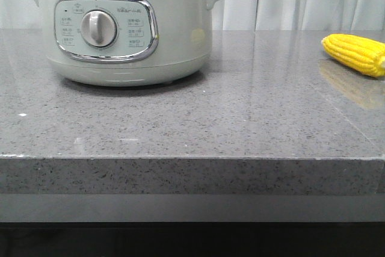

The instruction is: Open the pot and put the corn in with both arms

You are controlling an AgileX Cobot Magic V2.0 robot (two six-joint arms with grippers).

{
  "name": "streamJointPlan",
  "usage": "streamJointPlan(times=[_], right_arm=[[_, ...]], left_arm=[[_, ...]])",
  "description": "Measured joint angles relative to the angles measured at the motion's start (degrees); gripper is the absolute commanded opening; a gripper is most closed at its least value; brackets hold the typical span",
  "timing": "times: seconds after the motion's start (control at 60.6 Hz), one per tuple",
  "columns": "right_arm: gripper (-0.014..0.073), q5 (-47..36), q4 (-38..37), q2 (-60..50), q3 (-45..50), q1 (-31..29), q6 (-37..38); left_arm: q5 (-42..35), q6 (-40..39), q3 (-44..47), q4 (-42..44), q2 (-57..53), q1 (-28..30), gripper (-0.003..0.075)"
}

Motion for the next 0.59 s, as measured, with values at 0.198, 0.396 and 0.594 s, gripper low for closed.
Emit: streamJointPlan(times=[0.198, 0.396, 0.594], right_arm=[[-0.0065, 0.89, -0.09, 4.31, 0.23, 0.0, 0.0], [0.0122, 0.96, -0.58, 5.84, 0.23, 0.0, 0.0], [0.0556, 1.02, -0.64, 5.88, 0.23, 0.0, 0.0]], left_arm=[[0.09, 0.0, 0.0, 0.0, 2.55, 0.0, -0.0017], [0.09, 0.0, 0.0, 1.3, 3.8, 0.0, 0.0274], [-0.14, 0.0, 0.0, 1.84, 4.53, 0.0, 0.0536]])
